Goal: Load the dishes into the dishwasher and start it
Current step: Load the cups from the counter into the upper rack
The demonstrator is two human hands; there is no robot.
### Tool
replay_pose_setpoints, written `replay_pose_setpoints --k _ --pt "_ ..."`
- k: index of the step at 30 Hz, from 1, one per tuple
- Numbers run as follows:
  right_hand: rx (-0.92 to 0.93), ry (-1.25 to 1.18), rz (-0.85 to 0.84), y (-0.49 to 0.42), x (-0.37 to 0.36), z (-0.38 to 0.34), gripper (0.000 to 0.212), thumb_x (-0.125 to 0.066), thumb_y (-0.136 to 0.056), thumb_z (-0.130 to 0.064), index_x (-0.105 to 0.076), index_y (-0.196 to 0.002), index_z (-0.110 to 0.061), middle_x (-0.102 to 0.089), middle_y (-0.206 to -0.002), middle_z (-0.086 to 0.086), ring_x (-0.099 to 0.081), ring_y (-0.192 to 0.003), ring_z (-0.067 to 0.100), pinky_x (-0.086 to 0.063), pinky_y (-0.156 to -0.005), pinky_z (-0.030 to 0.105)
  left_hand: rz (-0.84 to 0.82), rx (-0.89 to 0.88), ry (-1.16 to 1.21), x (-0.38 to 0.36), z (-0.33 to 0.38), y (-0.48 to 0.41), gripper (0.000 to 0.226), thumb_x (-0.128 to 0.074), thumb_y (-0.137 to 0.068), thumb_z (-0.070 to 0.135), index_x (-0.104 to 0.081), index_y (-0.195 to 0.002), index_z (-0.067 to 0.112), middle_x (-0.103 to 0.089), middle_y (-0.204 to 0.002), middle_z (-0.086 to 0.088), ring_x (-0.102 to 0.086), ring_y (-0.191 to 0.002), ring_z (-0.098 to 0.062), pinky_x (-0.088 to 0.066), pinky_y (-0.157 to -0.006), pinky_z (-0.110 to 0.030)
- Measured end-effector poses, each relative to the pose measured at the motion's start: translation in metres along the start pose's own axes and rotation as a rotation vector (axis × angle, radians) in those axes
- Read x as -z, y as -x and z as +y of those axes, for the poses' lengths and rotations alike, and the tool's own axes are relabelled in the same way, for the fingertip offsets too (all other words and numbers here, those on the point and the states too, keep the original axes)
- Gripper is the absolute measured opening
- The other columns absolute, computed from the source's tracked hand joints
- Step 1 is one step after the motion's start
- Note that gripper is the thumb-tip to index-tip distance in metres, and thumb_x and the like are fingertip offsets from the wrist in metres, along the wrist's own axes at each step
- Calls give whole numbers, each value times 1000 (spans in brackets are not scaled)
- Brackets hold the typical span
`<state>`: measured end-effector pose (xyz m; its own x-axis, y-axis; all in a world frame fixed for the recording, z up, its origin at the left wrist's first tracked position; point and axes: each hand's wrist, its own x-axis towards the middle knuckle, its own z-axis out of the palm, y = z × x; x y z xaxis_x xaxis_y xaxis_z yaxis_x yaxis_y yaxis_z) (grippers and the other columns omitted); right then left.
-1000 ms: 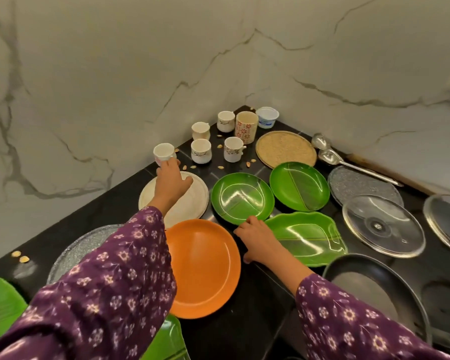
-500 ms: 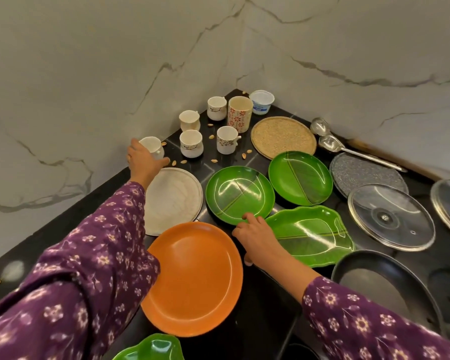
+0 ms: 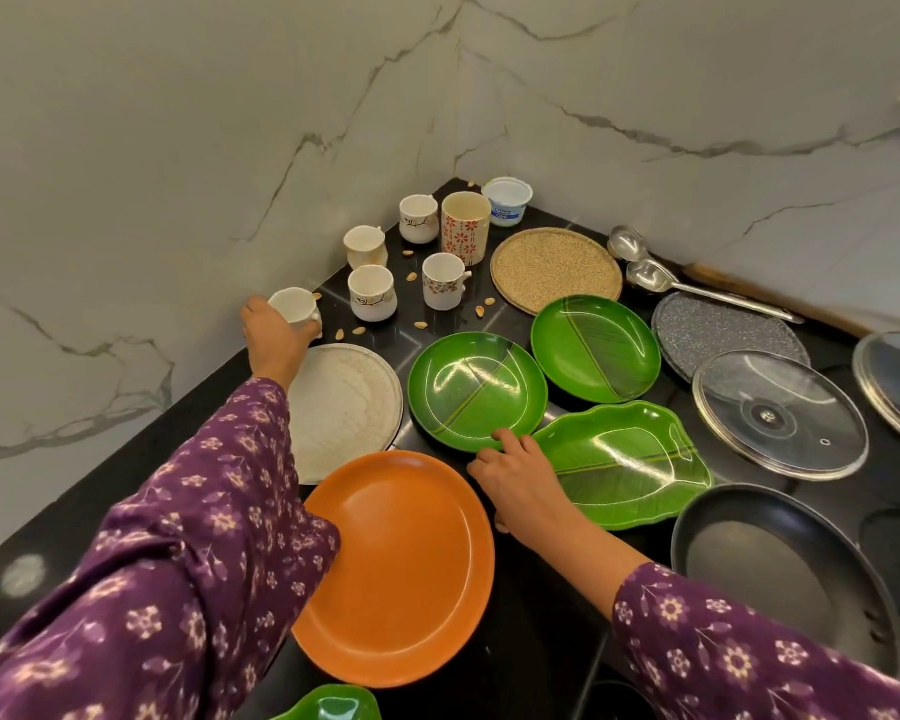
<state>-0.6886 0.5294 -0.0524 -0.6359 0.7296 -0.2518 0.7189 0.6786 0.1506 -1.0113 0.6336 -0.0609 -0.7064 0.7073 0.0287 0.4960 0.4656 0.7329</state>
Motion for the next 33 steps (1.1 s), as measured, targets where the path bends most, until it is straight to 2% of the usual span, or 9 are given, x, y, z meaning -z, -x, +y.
replay_pose_setpoints --k 5,9,12,18,23,25,27,30,33 --pt "-13 4 0 3 5 -2 49 -75 -74 -17 -55 -119 -15 -58 -120 3 -35 -126 32 -33 -97 40 49 -46 120 4 1 17 70 -78 -77 24 -34 -129 8 -47 -128 -16 -50 -119 -30 -47 -98 -41" --pt "-20 0 16 7 7 -7 36 -66 -80 -13 -56 -115 -12 -59 -117 5 -36 -125 33 -35 -96 40 51 -184 201 12 26 40 67 -80 -75 31 -37 -123 12 -52 -123 -11 -54 -111 -23 -47 -85 -29" --pt "-10 -61 56 9 6 -9 25 -55 -87 -8 -56 -113 -8 -60 -116 8 -34 -127 33 -36 -94 40 19 -310 243 12 56 73 65 -82 -71 34 -40 -117 15 -55 -118 -6 -55 -104 -15 -46 -77 -21" --pt "-37 -166 126 27 -7 -5 32 -49 -87 -5 -56 -118 -10 -58 -121 7 -37 -125 31 -37 -93 39 -130 -559 306 -10 119 164 67 -87 -63 37 -42 -108 15 -55 -104 2 -56 -91 -12 -44 -73 -22" --pt "-369 -967 514 103 -28 12 35 -55 -89 -11 -59 -123 -14 -62 -119 4 -54 -111 18 -43 -95 26 -354 -747 367 -36 169 255 63 -86 -64 36 -41 -105 22 -58 -100 5 -59 -88 -7 -50 -73 -23" --pt "-567 -1229 617 148 -37 32 35 -57 -92 -15 -56 -127 -17 -66 -111 1 -63 -91 10 -48 -84 17 -416 -825 378 -46 186 293 65 -87 -62 34 -43 -107 18 -58 -101 4 -59 -89 -8 -51 -74 -24" --pt "-721 -1545 676 189 -43 54 32 -52 -96 -17 -54 -128 -16 -68 -99 2 -65 -78 14 -53 -76 23 -486 -886 386 -57 199 333 67 -88 -61 33 -45 -108 15 -58 -100 4 -58 -88 -8 -50 -74 -23" --pt "-884 -2204 826 261 -47 96 29 -39 -101 -28 -52 -122 -12 -64 -103 14 -67 -79 28 -58 -70 32 -690 -960 402 -75 218 409 67 -86 -59 40 -42 -106 22 -58 -97 10 -57 -84 0 -46 -71 -13" --pt "-903 -2523 933 342 -58 129 52 -27 -100 -48 -53 -118 -7 -66 -101 19 -66 -85 31 -57 -77 36 -923 -1025 381 -95 234 489 67 -87 -58 41 -43 -107 26 -61 -96 14 -60 -84 0 -48 -70 -14"
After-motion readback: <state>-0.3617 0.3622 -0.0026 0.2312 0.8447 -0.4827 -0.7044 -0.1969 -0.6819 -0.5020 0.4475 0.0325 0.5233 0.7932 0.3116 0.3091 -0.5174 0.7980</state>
